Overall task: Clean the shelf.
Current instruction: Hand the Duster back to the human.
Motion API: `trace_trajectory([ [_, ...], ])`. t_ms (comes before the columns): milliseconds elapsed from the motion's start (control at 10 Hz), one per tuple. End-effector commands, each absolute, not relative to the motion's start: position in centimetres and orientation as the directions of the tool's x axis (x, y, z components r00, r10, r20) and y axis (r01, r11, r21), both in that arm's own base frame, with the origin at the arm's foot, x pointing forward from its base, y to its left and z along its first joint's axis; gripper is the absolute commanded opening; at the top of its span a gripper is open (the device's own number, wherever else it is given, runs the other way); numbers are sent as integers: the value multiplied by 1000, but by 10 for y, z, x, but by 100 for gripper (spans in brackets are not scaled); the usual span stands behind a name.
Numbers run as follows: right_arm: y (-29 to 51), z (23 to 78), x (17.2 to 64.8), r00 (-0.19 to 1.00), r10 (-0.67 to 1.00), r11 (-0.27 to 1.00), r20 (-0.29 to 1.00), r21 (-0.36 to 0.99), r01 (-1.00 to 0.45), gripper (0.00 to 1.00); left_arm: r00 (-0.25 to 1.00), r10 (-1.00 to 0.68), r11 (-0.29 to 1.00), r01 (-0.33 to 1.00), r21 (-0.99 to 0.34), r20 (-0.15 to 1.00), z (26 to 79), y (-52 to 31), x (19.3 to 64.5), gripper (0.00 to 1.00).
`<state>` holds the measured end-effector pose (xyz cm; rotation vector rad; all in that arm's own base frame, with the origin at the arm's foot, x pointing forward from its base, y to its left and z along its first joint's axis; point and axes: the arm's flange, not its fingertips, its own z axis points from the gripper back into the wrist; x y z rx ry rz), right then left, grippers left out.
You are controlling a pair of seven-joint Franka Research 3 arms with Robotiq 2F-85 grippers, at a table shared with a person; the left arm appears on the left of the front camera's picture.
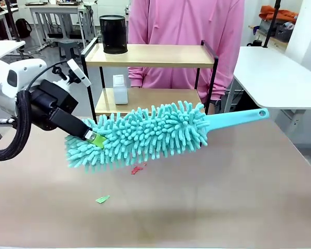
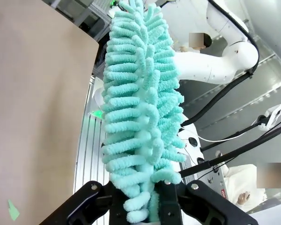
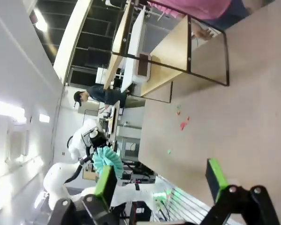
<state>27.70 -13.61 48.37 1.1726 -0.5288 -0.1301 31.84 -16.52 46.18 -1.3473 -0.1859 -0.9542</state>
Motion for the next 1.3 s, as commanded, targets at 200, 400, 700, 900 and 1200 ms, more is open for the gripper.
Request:
trace_trajectory([
  [200, -99, 488, 291, 907, -197, 428, 373, 865, -262, 100, 602, -319, -129, 738, -663, 732, 487, -145, 316, 0],
  [400, -99, 488, 291, 907, -197, 428, 373, 865, -262, 100, 537, -129, -123, 826, -550, 834, 528, -107, 311, 0],
  [700, -99, 488, 291, 907, -197, 428, 373, 865, -262, 100, 461, 256, -44, 884, -466, 850, 551, -21, 302, 0],
  [900, -99, 488, 291, 907, -197, 428, 373, 865, -262, 100, 403, 453, 102, 863, -495, 795, 536, 26, 295, 0],
  [1200, -99, 488, 291, 907, -197, 428, 373, 865, -262, 100, 503, 691, 216, 541, -813, 519, 500, 88, 293, 0],
])
